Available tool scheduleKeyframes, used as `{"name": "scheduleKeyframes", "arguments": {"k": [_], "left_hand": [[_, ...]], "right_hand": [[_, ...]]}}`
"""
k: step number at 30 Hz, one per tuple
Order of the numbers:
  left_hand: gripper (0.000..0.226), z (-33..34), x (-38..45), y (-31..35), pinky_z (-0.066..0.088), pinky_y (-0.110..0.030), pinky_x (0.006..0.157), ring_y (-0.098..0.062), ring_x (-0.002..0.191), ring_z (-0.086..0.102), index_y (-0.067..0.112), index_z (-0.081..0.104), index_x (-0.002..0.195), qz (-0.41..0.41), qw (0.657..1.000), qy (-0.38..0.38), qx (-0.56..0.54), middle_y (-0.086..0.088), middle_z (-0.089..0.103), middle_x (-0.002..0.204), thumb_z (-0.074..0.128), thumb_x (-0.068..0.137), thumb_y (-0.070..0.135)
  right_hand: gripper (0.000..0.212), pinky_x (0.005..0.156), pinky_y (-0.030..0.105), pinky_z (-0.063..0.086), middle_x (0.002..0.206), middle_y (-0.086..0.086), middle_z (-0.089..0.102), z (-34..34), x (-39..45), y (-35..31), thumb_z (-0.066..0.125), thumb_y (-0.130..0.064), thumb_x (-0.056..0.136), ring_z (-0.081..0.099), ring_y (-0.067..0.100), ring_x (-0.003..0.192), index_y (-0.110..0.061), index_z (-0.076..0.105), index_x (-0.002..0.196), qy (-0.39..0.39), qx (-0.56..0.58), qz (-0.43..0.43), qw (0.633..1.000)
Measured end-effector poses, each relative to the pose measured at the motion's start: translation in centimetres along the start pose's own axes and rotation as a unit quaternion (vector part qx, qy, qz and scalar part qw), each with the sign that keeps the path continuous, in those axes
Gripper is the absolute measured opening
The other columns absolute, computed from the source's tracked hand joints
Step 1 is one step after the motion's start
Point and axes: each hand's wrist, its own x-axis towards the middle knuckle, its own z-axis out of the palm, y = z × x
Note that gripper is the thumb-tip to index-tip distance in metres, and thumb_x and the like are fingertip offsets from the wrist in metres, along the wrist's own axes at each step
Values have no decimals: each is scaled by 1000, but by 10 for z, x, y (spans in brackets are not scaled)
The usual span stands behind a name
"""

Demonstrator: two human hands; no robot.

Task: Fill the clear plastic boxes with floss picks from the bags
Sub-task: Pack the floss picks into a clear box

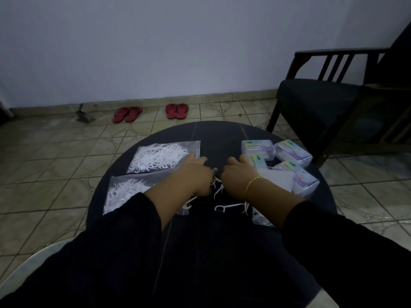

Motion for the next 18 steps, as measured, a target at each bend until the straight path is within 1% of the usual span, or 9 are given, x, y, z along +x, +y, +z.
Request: {"name": "scheduleKeyframes", "arguments": {"k": [3, 5, 9, 11, 15, 18], "left_hand": [[44, 1, 3, -4, 15, -47, 100, -20, 132, 27, 28, 43, 136, 16, 999, 32, -3, 7, 55, 129, 43, 94, 40], [37, 2, 3, -5, 17, -45, 96, -20, 125, 33, 29, 49, 129, 13, 999, 46, -19, 6, 58, 121, 46, 93, 38], [25, 0, 2, -4, 19, -44, 95, -20, 117, 38, 26, 59, 114, -4, 998, 49, -38, 1, 59, 109, 50, 92, 35], [23, -1, 2, -4, 20, -43, 94, -21, 116, 38, 26, 62, 110, -13, 998, 49, -29, -1, 57, 109, 50, 93, 35], [24, -3, 2, -3, 21, -41, 97, -22, 116, 37, 27, 63, 111, -23, 998, 40, -34, -5, 53, 115, 52, 93, 37], [20, -4, 3, -2, 20, -43, 98, -22, 117, 36, 26, 62, 109, -16, 999, 41, -33, -2, 55, 115, 51, 94, 31]], "right_hand": [[21, 90, 38, 27, 115, 1, 61, 0, 2, 3, 44, -22, 96, 40, 22, 116, -17, 60, 108, 5, 4, -8, 1000], [20, 91, 38, 26, 115, 1, 61, -1, 3, 5, 44, -22, 96, 41, 22, 116, -18, 59, 108, -4, 0, -13, 1000], [21, 91, 39, 27, 116, 2, 60, -1, 7, 6, 46, -24, 95, 40, 22, 116, -19, 60, 110, -17, -2, -18, 1000], [21, 90, 39, 27, 116, 2, 59, 0, 8, 6, 47, -26, 95, 40, 23, 115, -19, 59, 110, -17, 6, -19, 1000], [24, 90, 40, 28, 117, 2, 58, 0, 10, 7, 50, -32, 94, 41, 23, 116, -20, 56, 113, -12, 13, -25, 1000], [23, 93, 41, 29, 117, 2, 58, -3, 8, 7, 51, -31, 93, 39, 23, 117, -21, 56, 113, -18, 13, -30, 999]]}}
